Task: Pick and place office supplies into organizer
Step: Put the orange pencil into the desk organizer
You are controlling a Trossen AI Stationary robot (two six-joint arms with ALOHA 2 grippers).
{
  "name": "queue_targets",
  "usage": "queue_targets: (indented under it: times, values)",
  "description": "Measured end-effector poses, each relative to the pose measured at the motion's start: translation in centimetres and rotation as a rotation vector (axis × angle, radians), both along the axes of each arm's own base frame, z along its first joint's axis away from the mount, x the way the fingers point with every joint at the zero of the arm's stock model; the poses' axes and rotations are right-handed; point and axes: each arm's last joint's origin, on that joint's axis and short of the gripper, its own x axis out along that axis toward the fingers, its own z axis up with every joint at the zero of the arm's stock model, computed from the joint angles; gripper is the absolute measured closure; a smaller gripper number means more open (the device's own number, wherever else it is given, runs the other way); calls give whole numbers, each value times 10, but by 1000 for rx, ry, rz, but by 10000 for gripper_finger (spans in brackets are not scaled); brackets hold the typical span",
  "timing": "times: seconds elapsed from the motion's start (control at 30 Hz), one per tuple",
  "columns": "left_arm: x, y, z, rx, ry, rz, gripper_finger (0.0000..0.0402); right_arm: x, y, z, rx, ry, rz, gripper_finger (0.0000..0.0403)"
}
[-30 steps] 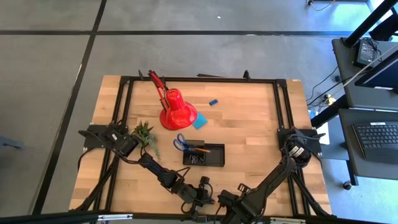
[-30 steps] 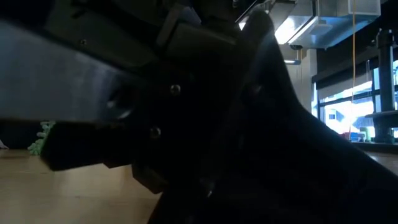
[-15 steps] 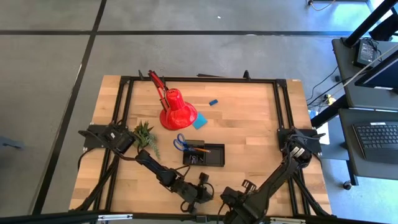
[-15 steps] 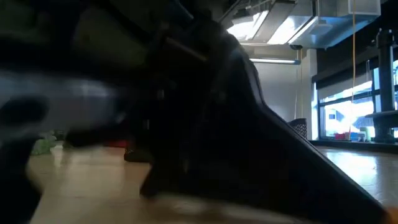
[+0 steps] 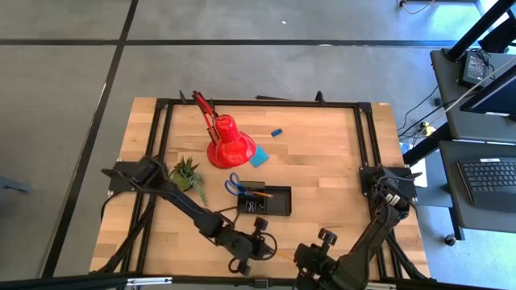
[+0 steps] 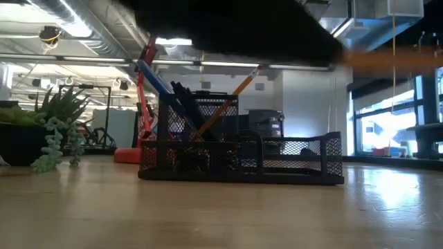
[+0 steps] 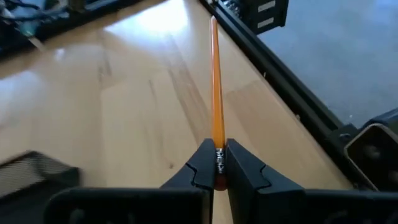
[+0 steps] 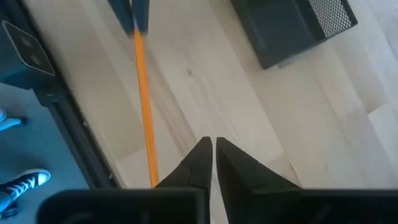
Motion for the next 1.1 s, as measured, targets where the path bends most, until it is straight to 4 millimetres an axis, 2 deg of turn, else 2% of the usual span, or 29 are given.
queue_targets:
  times: [0.2,0.37,0.53,0.67,0.83,1.1]
  values:
    - [-22,15,50,89,38,60,389,-3,0,-4,-19,31,4,374]
    - [-52,26,87,138,87,144,389,-14,3,-4,-38,63,1,374]
    - [-78,41,107,187,150,241,389,-19,5,0,-33,38,-7,374]
    - [-90,51,111,202,225,292,389,-18,4,1,-62,-5,-2,381]
    - [-100,59,117,249,304,331,389,-17,4,2,-85,-34,4,394]
    - [-112,66,155,269,390,411,389,-17,4,2,-93,-44,5,386]
